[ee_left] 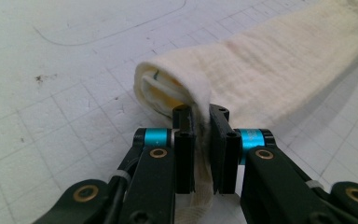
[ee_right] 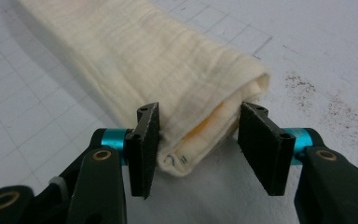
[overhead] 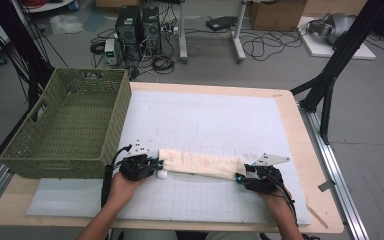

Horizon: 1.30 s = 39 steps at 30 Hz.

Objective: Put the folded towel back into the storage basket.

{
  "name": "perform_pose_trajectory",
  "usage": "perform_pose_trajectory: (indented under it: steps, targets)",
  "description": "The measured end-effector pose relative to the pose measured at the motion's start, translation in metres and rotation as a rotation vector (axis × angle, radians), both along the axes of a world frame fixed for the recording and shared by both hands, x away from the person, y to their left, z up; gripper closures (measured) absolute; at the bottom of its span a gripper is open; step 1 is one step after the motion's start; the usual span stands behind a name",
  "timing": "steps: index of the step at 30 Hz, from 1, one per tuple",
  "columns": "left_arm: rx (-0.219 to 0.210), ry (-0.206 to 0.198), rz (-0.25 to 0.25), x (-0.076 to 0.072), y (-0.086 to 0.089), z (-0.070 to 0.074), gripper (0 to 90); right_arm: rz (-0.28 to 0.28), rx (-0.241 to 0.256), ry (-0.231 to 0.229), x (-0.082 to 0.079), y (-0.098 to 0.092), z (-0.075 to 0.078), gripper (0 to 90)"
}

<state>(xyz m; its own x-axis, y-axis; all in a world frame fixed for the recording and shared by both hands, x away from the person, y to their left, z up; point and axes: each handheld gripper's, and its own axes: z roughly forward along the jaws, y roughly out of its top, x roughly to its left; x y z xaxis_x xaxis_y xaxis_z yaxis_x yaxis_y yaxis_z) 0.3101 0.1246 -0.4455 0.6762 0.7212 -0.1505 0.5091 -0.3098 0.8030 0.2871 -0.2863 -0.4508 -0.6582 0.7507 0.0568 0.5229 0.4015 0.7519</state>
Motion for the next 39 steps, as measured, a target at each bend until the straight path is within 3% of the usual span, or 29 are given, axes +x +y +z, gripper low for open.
perform_pose_trajectory:
  steps: [4,6,7,10,16,20,35,39]
  targets:
    - [0.007,0.005,-0.001,0.001,-0.001,-0.001,81.1,-0.009,0.015,0.008,0.0,0.0,0.0,54.2]
    - [0.006,0.004,-0.002,0.001,-0.001,-0.002,81.1,-0.018,0.019,0.012,0.0,0.001,0.0,61.3]
    - [0.008,0.003,-0.002,0.0,-0.001,-0.002,81.2,-0.012,0.025,0.018,0.0,0.002,0.0,70.5]
    - [0.009,-0.003,-0.003,0.0,-0.001,-0.001,81.6,0.012,-0.004,-0.001,-0.004,0.008,0.002,77.2]
    - [-0.021,-0.031,-0.003,-0.002,0.001,0.006,82.2,0.003,0.004,0.015,-0.003,0.008,0.005,78.3]
    - [-0.043,-0.051,-0.004,-0.003,0.003,0.012,82.3,-0.013,0.04,0.01,-0.001,0.004,0.01,78.2]
    - [-0.119,-0.135,-0.011,-0.009,0.009,0.037,82.3,-0.014,0.127,-0.108,-0.006,-0.005,0.035,78.1]
    - [-0.136,-0.156,-0.009,-0.01,0.012,0.047,82.3,-0.012,0.149,-0.122,-0.004,-0.005,0.042,78.1]
